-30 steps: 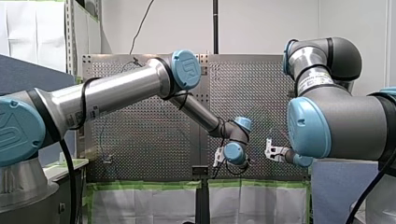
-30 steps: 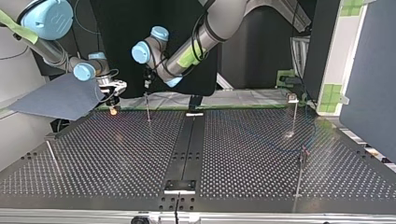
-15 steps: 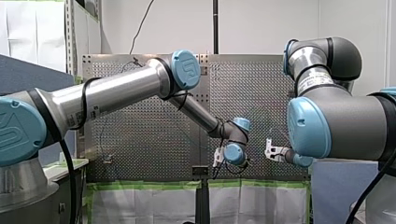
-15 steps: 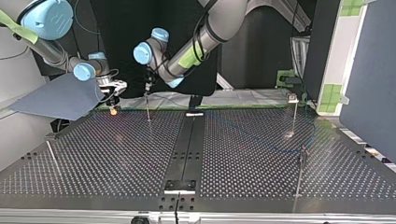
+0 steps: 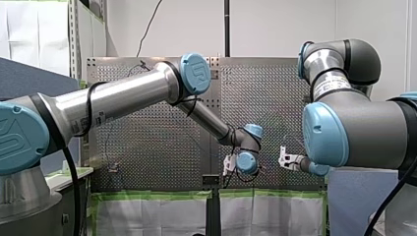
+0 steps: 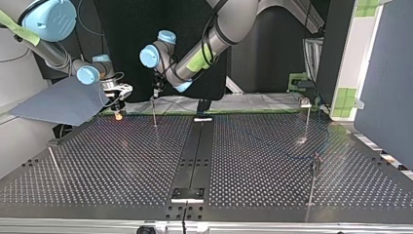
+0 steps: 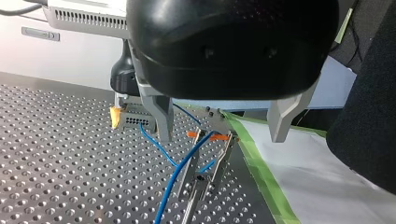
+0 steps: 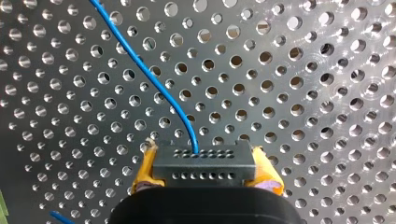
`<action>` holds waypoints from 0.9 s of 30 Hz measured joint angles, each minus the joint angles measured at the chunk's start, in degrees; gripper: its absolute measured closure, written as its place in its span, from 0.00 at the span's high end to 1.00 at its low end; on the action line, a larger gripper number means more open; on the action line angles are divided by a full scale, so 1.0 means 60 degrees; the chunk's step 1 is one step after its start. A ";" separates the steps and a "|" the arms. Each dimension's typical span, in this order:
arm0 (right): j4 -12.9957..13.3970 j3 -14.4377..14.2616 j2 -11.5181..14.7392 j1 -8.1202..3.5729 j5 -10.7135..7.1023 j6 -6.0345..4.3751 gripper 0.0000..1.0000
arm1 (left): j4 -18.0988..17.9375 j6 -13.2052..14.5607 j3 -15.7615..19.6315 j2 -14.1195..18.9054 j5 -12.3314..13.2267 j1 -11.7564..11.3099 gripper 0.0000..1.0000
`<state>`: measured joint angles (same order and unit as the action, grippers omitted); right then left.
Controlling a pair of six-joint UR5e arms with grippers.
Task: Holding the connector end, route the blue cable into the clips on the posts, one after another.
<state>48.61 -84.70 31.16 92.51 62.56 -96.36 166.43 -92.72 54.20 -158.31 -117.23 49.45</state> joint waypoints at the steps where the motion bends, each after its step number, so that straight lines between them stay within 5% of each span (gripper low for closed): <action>1: -0.0001 0.0000 0.0000 0.0000 0.0002 0.0001 0.00 | 0.0002 -0.0012 0.0000 0.0000 -0.0003 -0.0002 1.00; 8: -0.0102 -0.0001 -0.0002 0.0024 0.0036 0.0070 0.00 | 0.0010 -0.0099 0.0001 -0.0001 -0.0021 -0.0001 1.00; 18: -0.0860 -0.0277 0.0000 -0.0082 0.0382 0.0958 0.00 | 0.0453 -0.0651 0.0002 0.0003 -0.0074 0.0012 1.00; 27: -0.0341 -0.1074 0.0068 -0.0264 0.0292 0.1325 0.00 | 0.0727 -0.0803 0.0002 0.0002 -0.0167 0.0068 1.00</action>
<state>46.57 -91.14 31.56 90.93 64.31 -88.41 170.79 -97.54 54.21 -158.30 -118.23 49.86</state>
